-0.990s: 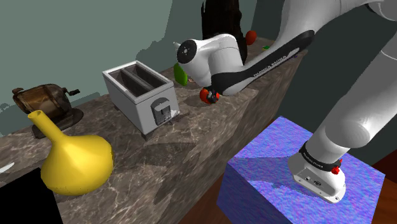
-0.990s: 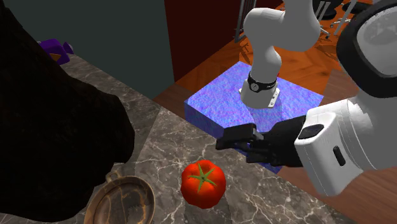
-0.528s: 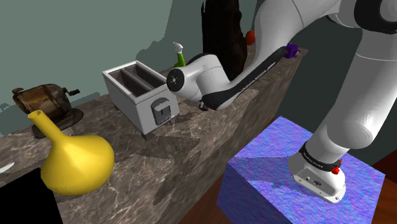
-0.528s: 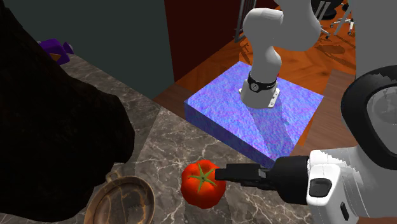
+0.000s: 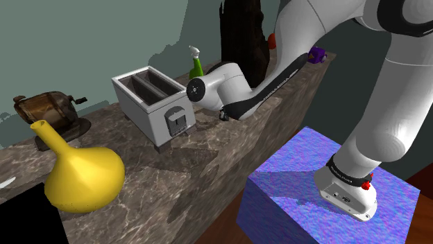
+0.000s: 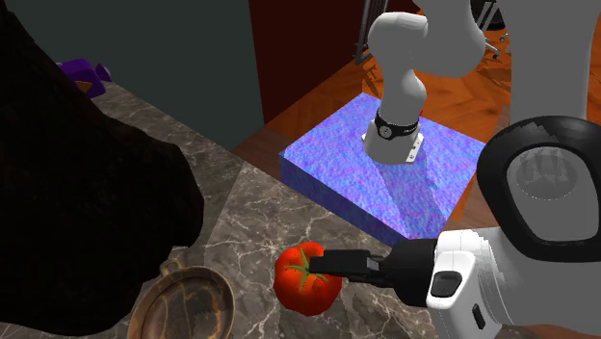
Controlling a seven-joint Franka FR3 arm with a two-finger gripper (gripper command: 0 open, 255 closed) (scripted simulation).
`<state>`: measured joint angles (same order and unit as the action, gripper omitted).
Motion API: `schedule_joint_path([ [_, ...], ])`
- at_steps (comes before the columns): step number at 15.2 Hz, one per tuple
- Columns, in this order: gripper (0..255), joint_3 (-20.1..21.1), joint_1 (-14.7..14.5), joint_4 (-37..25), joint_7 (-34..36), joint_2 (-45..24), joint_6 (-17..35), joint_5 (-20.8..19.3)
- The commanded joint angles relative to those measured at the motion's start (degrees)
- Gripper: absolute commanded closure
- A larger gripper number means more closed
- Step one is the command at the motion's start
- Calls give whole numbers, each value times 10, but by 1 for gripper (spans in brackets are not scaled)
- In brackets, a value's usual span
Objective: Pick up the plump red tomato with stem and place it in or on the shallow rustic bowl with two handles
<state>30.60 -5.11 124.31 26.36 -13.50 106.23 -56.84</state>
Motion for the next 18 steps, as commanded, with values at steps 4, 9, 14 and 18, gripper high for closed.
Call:
schedule_joint_path([
  [4,0,0,0,0,0,0,0,0],
  [9,255,0,0,0,0,0,0,0],
  [14,255,0,0,0,0,0,0,0],
  [18,255,4,3,-2,-24,24,-8,17],
])
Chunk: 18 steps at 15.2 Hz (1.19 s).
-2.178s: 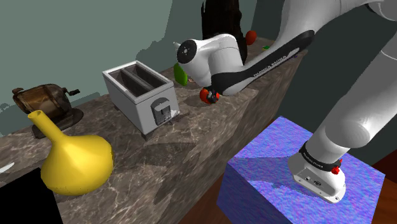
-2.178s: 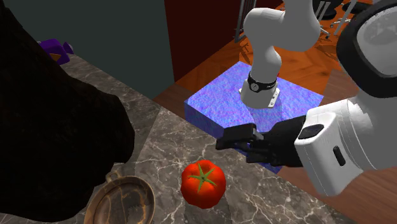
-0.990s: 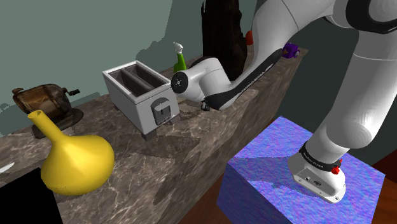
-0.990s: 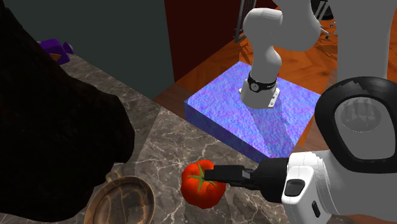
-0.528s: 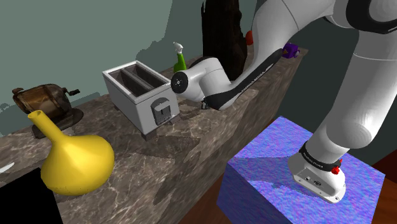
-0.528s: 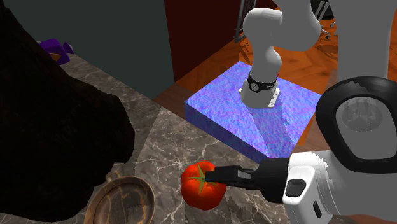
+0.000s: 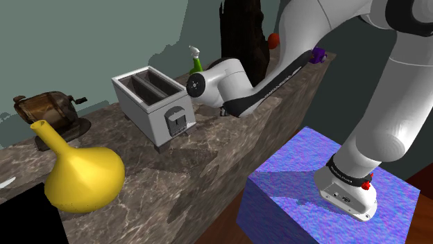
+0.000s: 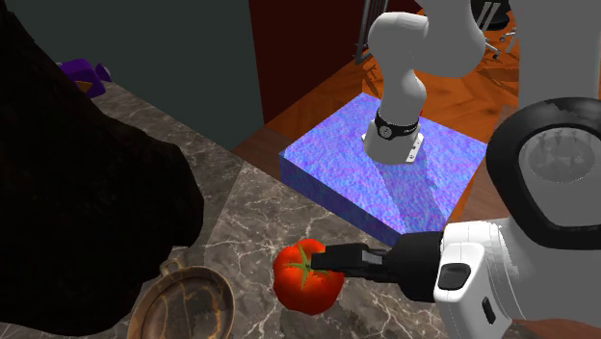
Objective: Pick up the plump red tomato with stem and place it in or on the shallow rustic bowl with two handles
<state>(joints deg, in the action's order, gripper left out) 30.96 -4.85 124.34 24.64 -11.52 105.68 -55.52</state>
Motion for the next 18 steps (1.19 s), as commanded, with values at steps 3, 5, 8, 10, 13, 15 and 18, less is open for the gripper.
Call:
schedule_joint_path([
  [3,255,3,3,-6,-24,22,-10,16],
  [5,255,4,4,-9,-36,33,-15,23],
  [8,255,6,5,-14,-54,49,-23,35],
  [10,255,7,6,-17,-66,59,-28,42],
  [13,255,8,7,-24,-84,73,-37,52],
  [15,255,8,7,-29,-95,82,-44,58],
  [18,255,9,8,-38,-112,95,-54,67],
])
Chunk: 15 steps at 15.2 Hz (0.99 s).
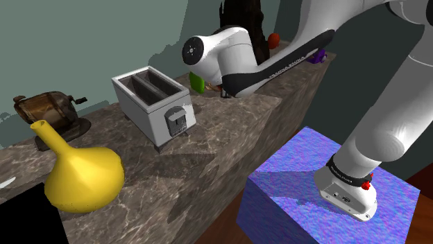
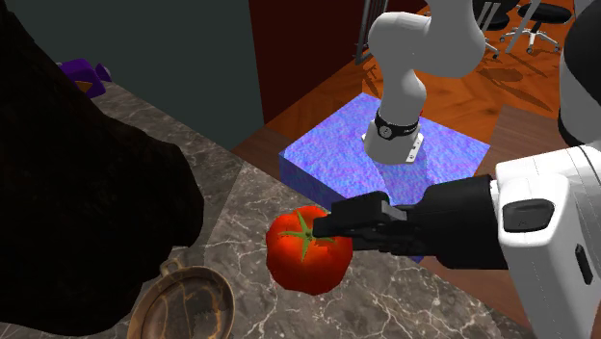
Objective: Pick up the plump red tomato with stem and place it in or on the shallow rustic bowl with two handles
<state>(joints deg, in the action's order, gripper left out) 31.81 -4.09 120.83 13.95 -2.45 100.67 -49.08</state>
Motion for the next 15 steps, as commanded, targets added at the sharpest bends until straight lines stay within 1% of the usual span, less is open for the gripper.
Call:
schedule_joint_path([
  [1,255,0,0,-6,-11,8,-7,6],
  [11,255,0,1,-41,-64,40,-43,28],
  [15,255,-22,23,-86,-94,1,-26,-5],
])
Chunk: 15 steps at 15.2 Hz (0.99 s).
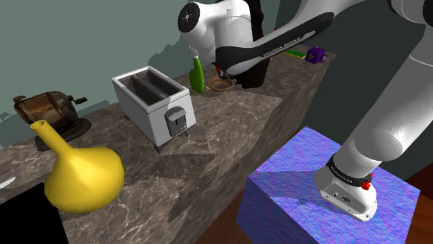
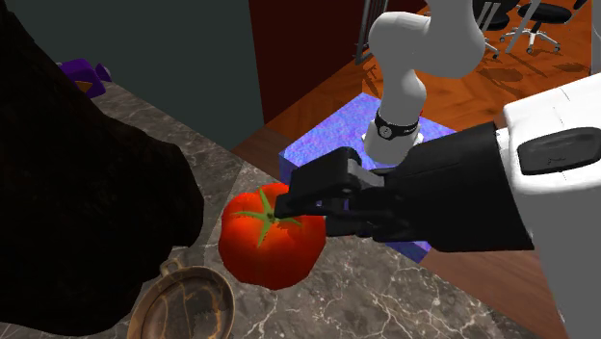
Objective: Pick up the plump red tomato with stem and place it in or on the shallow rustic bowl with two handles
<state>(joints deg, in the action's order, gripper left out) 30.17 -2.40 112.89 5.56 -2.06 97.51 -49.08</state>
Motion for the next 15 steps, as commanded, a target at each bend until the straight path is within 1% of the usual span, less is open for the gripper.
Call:
schedule_joint_path([
  [1,255,-11,11,-19,-18,-14,9,-13],
  [8,255,-43,38,-121,-71,-94,26,-59],
  [15,255,-46,38,-93,-35,-111,51,-74],
])
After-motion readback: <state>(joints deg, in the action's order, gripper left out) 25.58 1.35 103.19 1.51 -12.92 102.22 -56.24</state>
